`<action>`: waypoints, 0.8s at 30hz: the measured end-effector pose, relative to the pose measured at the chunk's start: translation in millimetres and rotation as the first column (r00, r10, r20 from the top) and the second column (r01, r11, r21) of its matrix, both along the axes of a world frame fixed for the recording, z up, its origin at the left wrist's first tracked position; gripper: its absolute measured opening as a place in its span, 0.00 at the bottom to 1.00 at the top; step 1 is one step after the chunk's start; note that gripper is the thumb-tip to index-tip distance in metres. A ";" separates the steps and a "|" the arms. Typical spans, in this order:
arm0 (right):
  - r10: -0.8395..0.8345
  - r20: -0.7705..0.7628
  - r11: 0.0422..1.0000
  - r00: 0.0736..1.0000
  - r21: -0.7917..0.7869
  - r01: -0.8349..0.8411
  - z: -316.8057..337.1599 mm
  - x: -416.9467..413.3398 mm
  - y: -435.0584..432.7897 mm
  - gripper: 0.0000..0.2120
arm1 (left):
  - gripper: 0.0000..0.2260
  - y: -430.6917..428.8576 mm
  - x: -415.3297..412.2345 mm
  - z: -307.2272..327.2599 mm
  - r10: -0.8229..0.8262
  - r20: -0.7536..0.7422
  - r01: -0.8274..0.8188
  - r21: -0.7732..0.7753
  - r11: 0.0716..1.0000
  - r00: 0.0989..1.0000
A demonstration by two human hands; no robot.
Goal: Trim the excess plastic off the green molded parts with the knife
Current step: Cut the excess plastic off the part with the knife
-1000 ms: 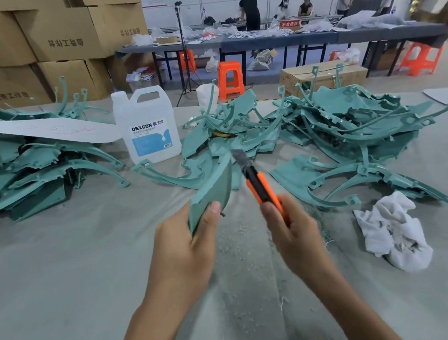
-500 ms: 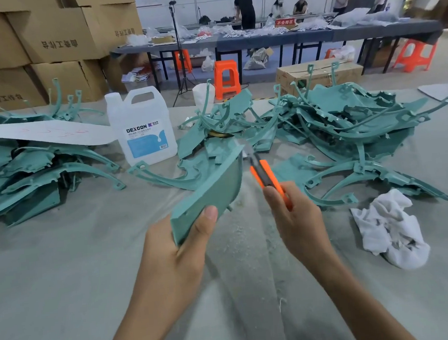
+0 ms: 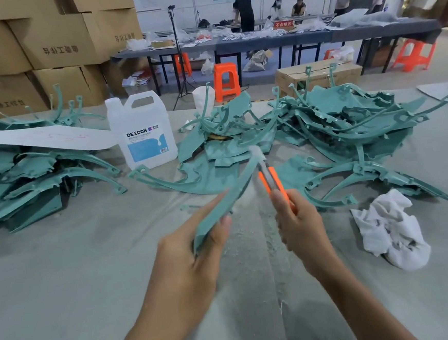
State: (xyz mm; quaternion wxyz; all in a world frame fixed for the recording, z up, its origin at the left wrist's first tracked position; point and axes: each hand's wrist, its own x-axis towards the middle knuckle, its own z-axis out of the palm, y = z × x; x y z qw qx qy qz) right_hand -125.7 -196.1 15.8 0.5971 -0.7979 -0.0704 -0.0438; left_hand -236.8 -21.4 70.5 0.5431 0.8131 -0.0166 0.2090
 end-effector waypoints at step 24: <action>0.217 0.084 0.965 0.973 0.135 -0.226 9.1 -27.1 -7.3 0.16 | 0.12 0.7 3.8 -54.2 0.120 -0.157 -0.046 0.409 0.911 0.980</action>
